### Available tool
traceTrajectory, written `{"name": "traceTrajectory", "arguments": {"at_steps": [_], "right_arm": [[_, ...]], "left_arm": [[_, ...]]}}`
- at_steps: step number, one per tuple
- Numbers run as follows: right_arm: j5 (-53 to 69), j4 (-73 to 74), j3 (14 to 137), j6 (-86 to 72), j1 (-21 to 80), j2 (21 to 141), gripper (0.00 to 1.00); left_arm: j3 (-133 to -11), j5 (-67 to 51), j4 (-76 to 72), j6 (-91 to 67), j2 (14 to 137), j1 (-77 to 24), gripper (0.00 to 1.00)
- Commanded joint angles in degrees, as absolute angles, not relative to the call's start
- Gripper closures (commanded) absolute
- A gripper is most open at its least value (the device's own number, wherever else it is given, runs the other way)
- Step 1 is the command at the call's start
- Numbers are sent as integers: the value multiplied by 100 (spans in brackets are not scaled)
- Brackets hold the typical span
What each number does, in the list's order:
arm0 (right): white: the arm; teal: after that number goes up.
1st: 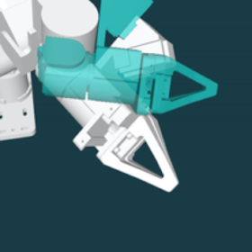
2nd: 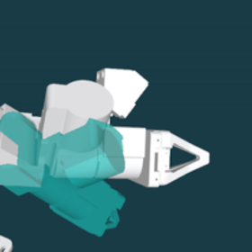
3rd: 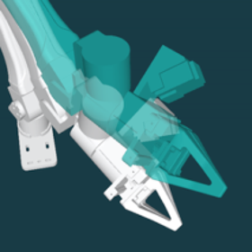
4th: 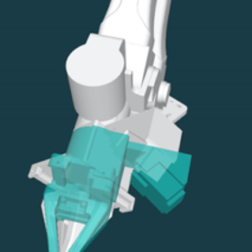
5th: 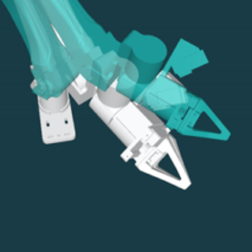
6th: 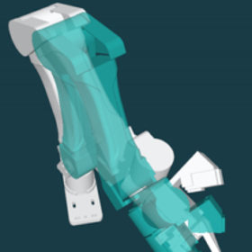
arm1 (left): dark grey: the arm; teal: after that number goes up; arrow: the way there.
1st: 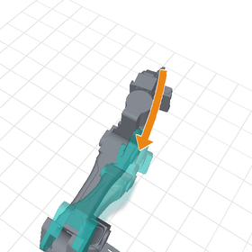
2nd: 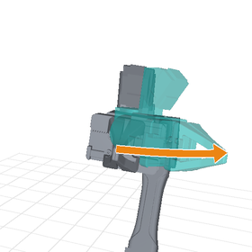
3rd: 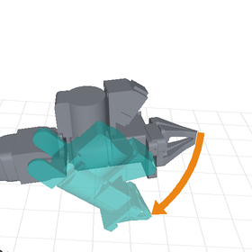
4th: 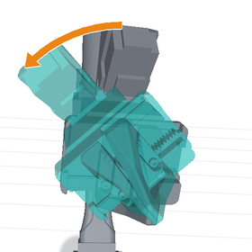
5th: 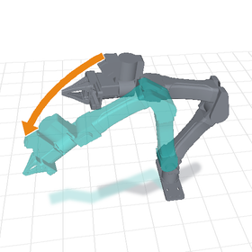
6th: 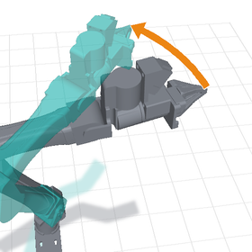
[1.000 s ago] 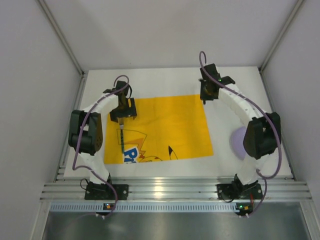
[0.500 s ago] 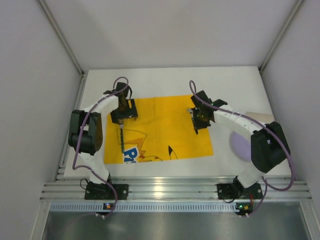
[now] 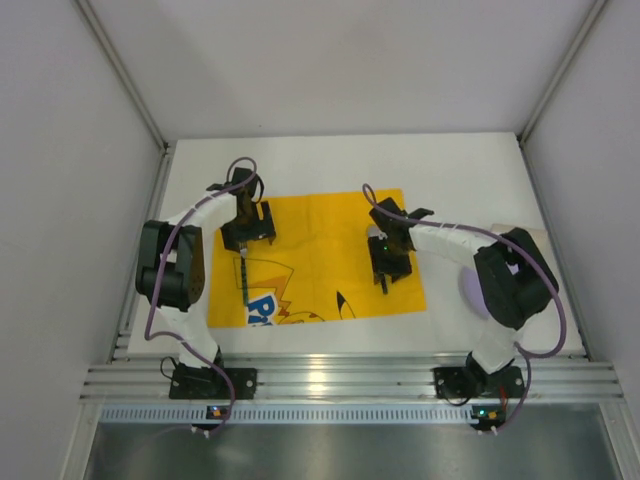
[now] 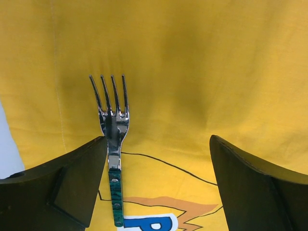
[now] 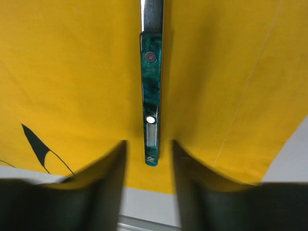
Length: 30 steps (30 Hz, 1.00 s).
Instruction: Set the dinner table for one person
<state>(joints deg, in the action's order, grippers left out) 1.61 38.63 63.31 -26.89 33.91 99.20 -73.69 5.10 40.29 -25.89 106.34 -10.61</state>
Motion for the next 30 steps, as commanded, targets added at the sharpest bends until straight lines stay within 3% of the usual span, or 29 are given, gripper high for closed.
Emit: {"name": "traceTrajectory", "arguments": {"at_steps": [1,2,3,7,12,19,24,27,28,30], "right_arm": [[449,4227,6574,-2523,3507,9958,21],[405,4288,6618,-2514,3507,9923,6],[335,4454,6688,-2488,3507,9879,0],[-543,5079,7206,-2329,3463,9511,0],[-1246,5641,7067,-2303,2568,8764,0],[-1485,5537,6259,-2189,987,8314,0],[-1512,5310,6082,-2083,721,8674,0],[-1477,5046,5942,-2057,694,8990,11],[-1477,4984,5863,-2039,694,9148,34],[-1433,4773,5801,-2022,694,9342,44]], "left_arm": [[-7444,448,3885,-2681,10450,-1055,8],[-7453,440,3885,-2681,10468,-1055,8],[-7462,448,3893,-2681,10468,-1055,8],[-7515,457,3911,-2681,10485,-1063,8],[-7541,422,3920,-2663,10520,-1090,8],[-7655,334,3955,-2672,10591,-1107,9],[-7778,316,4025,-2672,10679,-1116,9],[-7822,316,4034,-2654,10679,-1116,10],[-7831,316,4052,-2646,10679,-1116,10],[-7840,351,4078,-2611,10661,-1116,10]]}}
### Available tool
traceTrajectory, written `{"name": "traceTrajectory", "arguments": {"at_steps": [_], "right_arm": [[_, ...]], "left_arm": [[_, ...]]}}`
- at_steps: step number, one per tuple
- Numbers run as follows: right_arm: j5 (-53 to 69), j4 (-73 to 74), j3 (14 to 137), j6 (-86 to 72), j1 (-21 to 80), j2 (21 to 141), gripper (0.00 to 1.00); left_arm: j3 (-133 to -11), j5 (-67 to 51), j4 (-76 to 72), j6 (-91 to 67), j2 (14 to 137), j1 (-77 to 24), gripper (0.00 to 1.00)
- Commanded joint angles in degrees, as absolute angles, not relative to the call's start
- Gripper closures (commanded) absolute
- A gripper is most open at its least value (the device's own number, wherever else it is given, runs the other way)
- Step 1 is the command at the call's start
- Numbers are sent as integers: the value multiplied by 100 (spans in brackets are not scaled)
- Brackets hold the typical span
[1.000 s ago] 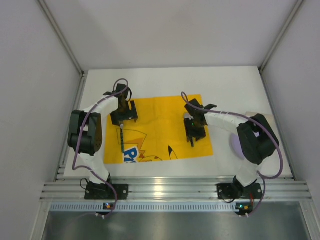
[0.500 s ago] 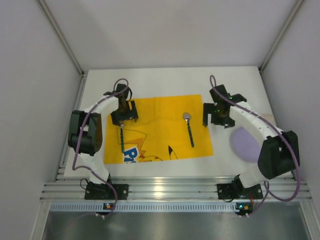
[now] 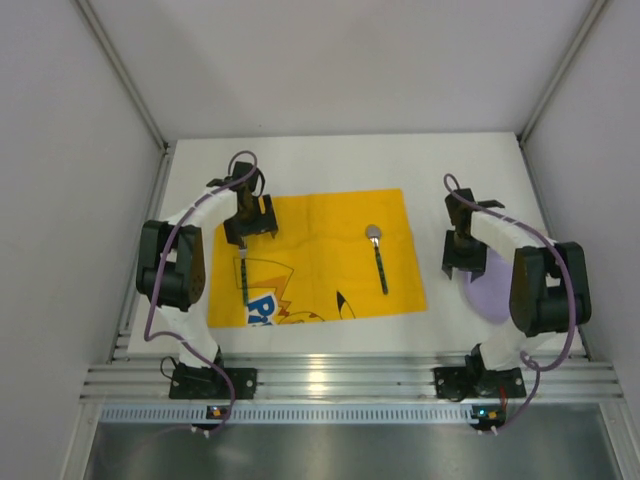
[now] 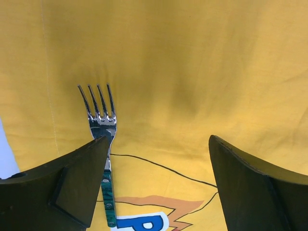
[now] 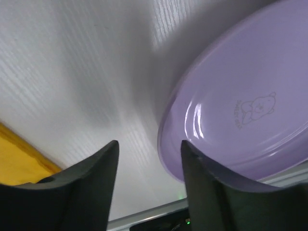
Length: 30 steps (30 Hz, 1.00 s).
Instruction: Set the dinner table for one person
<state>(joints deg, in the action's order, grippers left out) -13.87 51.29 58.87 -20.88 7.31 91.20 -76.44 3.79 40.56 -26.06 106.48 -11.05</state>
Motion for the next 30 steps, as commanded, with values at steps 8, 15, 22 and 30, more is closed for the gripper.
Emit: {"name": "traceTrajectory", "arguments": {"at_steps": [8,15,22,30], "right_arm": [[-1433,4316,5528,-2074,677,9835,94],[-1774,5078,7577,-1820,1815,9931,100],[-1837,6652,11817,-1846,3505,11738,100],[726,6716,12948,-1310,4227,12709,100]], "left_arm": [[-7858,501,4227,-2522,10486,-1107,10],[-7752,641,4219,-2522,10363,-1107,10],[-7708,826,4245,-2654,10161,-976,8],[-7576,2283,4728,-3330,9660,-231,3]]}}
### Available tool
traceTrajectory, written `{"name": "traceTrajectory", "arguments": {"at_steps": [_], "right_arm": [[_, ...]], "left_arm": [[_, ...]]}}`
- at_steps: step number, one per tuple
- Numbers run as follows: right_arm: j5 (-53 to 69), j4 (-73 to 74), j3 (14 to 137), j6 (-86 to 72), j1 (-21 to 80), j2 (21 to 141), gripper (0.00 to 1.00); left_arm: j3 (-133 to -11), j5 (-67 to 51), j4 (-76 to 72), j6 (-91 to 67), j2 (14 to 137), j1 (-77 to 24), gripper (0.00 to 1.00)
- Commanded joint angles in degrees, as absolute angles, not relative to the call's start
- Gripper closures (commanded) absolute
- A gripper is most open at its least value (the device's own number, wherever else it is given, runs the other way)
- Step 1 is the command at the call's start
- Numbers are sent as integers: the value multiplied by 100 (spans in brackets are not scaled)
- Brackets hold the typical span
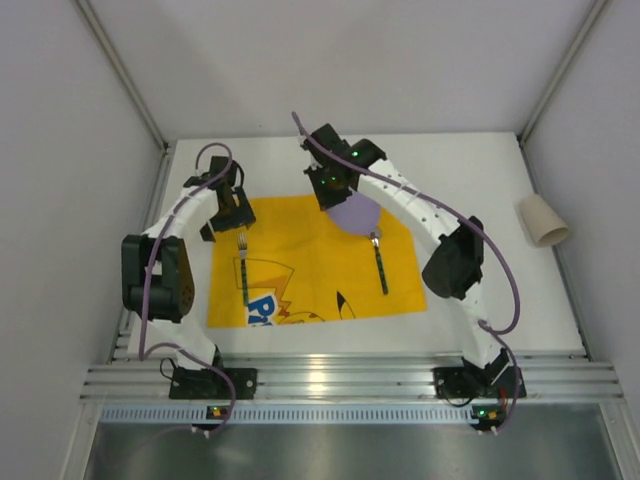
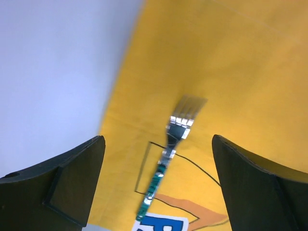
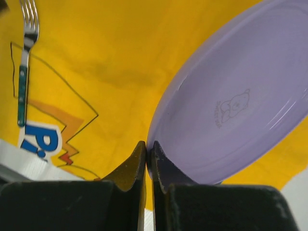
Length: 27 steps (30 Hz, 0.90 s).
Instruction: Set the dinner table for one person
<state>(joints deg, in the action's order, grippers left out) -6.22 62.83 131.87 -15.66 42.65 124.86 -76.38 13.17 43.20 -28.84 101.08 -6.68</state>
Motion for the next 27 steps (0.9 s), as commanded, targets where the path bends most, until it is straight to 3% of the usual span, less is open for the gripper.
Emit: {"name": "traceTrajectory", "arguments": {"at_steps": [1,6,11,25,26,27], "right_arm": [[938,6654,12946,-1283,4254,12744,100],[2046,6346,12657,-1169,4438,12779,100],[2706,6188,12358,-1072,4675,12858,100],[2681,6258,11979,-950,5836,12972,98],[2672,6249,11988,-923,5853,13016,87],[2594,6188,11945,-914,5836,13051,52]], "left_arm": [[-7559,2390,4781,-3392,9624,-98,2],[-7278,2479,4904,-3911,9378,693,2],[-7225,2137,4878,-4087,9509,721,3],[-6900,1494,4781,-4228,9501,598,4],[-6891,1494,4773,-4228,9449,545,4],[-6873,1485,4764,-4219,9422,528,4]]}}
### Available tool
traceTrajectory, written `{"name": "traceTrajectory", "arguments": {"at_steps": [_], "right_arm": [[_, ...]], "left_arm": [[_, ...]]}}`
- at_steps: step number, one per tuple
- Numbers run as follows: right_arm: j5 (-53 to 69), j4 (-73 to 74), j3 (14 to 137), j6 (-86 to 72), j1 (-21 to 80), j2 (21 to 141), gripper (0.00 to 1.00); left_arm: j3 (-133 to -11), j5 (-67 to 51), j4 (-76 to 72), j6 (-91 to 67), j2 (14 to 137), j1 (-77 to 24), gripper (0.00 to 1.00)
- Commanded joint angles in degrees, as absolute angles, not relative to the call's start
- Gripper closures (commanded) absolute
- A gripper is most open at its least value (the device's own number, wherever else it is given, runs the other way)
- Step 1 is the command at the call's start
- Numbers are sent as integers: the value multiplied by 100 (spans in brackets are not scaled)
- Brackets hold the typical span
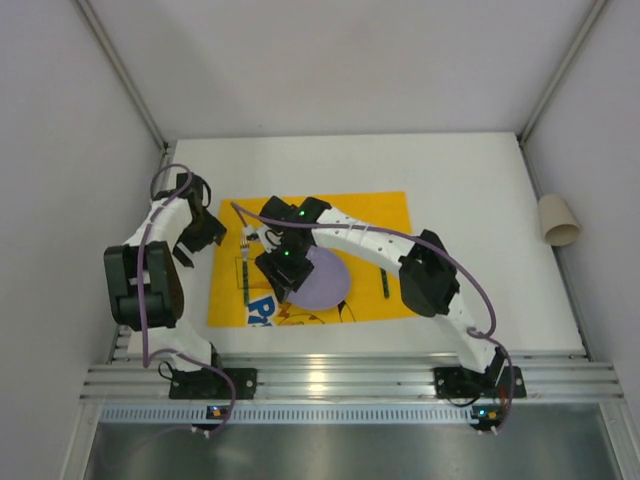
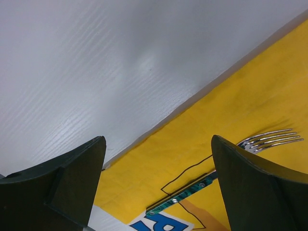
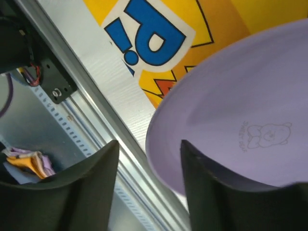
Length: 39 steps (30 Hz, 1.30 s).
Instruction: Set the dinner table for one person
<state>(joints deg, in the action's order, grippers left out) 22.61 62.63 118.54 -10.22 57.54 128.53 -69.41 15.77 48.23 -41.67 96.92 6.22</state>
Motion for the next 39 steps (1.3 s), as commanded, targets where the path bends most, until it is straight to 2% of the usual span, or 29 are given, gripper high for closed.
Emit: {"name": "traceTrajectory", "arguments": {"at_steps": [1,2,3,5,7,9,13,14,16,18,19,22,26,29,32,39], "right_arm": [[2506,6118,11883,-879,5836,13052,41],[2348,6021,11796,-835,5819,13052,29],[2242,5873,11786,-809,5801,13043,9],[1962,5757,11882,-809,5687,13008,0],[1715,5687,11962,-1018,5503,12868,0],[1364,5207,11543,-1325,4942,12176,0],[924,3615,9084,-2553,3247,10085,0],[818,3412,8183,-2688,2399,9724,0],[58,3374,7405,-2943,1656,8967,0],[-376,3663,7208,-2944,829,8624,0],[-865,3796,7129,-3049,652,8570,0],[-1159,4042,7032,-3478,-173,8429,0],[-977,3710,6549,-3920,-1481,8174,0],[-967,3666,6723,-3771,-2141,8532,0],[-765,3429,6715,-3692,-2635,8631,0],[-765,3033,7013,-3489,-3032,9096,0]], "left_arm": [[-6873,1494,4755,-4210,9396,519,4],[-6882,1485,4720,-4201,9335,501,5],[-6899,1503,4728,-4192,9317,492,4],[-6969,1555,4729,-4114,9229,501,5],[-7022,1626,4790,-4017,9141,501,5],[-7014,1556,4869,-3929,8904,501,5],[-6646,1003,4895,-3613,8491,361,9],[-6505,941,4896,-3604,8316,273,10],[-5980,592,4694,-3621,7948,229,10],[-5653,379,4562,-3630,7735,220,10],[-5434,274,4483,-3621,7621,228,9],[-5222,150,4482,-3612,7506,193,10],[-5185,26,4596,-3577,7225,150,9],[-5273,61,4745,-3516,7268,44,10],[-5317,105,4781,-3481,7330,26,10],[-5757,571,5071,-3331,7699,26,10]]}}
